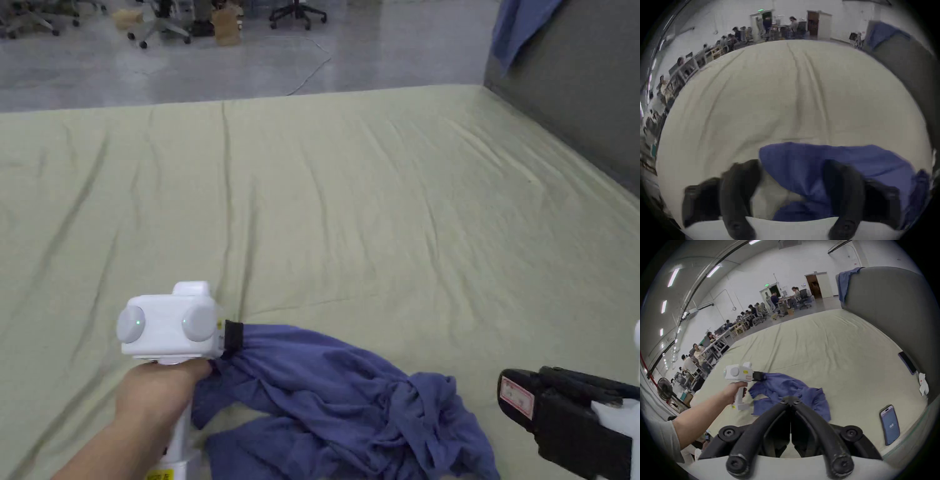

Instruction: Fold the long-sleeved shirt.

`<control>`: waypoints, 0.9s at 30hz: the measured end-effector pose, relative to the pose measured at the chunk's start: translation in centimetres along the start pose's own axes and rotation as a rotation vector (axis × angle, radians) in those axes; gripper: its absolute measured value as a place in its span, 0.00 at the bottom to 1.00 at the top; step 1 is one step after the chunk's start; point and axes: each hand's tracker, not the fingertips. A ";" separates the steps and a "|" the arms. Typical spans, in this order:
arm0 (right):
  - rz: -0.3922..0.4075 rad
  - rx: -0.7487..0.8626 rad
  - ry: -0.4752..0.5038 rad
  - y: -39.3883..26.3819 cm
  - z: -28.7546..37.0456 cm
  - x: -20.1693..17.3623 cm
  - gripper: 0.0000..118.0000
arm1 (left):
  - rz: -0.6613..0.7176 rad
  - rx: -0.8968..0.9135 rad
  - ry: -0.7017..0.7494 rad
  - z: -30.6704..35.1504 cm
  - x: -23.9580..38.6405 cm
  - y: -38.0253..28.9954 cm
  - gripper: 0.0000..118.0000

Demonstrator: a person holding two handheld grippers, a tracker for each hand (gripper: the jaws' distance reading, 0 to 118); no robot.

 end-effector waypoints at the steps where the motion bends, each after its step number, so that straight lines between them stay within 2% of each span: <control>1: 0.006 -0.004 -0.024 0.4 -0.3 0.2 0.00 | 0.007 0.064 0.028 1.2 0.6 -0.2 0.23; 2: 0.013 -0.001 -0.040 0.9 -0.8 0.5 0.03 | 0.016 0.125 -0.004 2.7 1.0 -0.4 0.03; 3: 0.013 0.000 -0.044 1.3 -1.5 0.7 0.23 | 0.049 0.125 -0.102 3.9 0.3 -0.3 0.03; 4: 0.013 0.000 -0.041 1.7 -2.2 1.1 0.69 | 0.096 0.129 -0.185 5.0 0.2 -0.4 0.03; 6: 0.023 -0.019 -0.019 2.7 -5.0 1.9 0.92 | 0.138 0.108 -0.214 6.7 0.1 -0.2 0.03; 7: 0.029 -0.042 -0.017 2.8 -6.5 2.2 1.00 | 0.138 0.083 -0.212 6.8 0.0 0.4 0.03; 8: 0.029 -0.051 -0.010 2.8 -7.5 2.4 0.99 | 0.135 0.088 -0.203 7.4 -0.2 0.6 0.03; 10: 0.047 -0.129 -0.079 3.0 -11.5 2.4 0.99 | 0.133 0.109 -0.195 8.6 -0.7 1.1 0.03; 12: 0.067 -0.269 -0.097 2.5 -15.9 2.5 0.99 | 0.155 0.112 -0.195 8.6 -1.8 1.6 0.03; 13: 0.066 -0.337 -0.119 1.9 -17.6 1.9 0.95 | 0.168 0.110 -0.202 8.9 -2.1 1.9 0.03; 14: 0.053 -0.401 -0.141 1.3 -19.6 1.8 0.86 | 0.177 0.110 -0.214 9.4 -2.5 2.2 0.03; 15: 0.052 -0.430 -0.160 0.7 -20.9 1.8 0.65 | 0.175 0.119 -0.213 9.6 -2.3 2.0 0.03; 16: 0.049 -0.461 -0.160 0.3 -21.8 1.8 0.33 | 0.170 0.124 -0.213 10.2 -2.4 2.1 0.03; 17: 0.008 -0.483 -0.125 -0.3 -22.2 1.8 0.23 | 0.160 0.137 -0.210 11.0 -2.6 2.2 0.03; 18: -0.034 -0.460 -0.111 -0.1 -21.5 1.8 0.22 | 0.154 0.146 -0.214 11.8 -3.0 2.4 0.03; 19: -0.027 -0.431 -0.133 0.5 -20.5 1.6 0.13 | 0.146 0.164 -0.218 12.5 -3.0 1.8 0.03; 20: -0.012 -0.393 -0.154 1.1 -18.9 1.4 0.10 | 0.140 0.176 -0.219 13.7 -3.4 1.9 0.03; 22: 0.002 -0.267 -0.131 1.7 -14.4 0.8 0.06 | 0.132 0.204 -0.210 16.2 -4.5 1.8 0.03; 24: 0.058 -0.145 -0.096 2.3 -9.0 -0.1 0.05 | 0.150 0.274 -0.218 19.8 -6.0 1.1 0.03; 27: 0.158 0.039 -0.092 3.6 -1.5 -1.9 0.05 | 0.197 0.409 -0.257 26.3 -8.1 0.0 0.03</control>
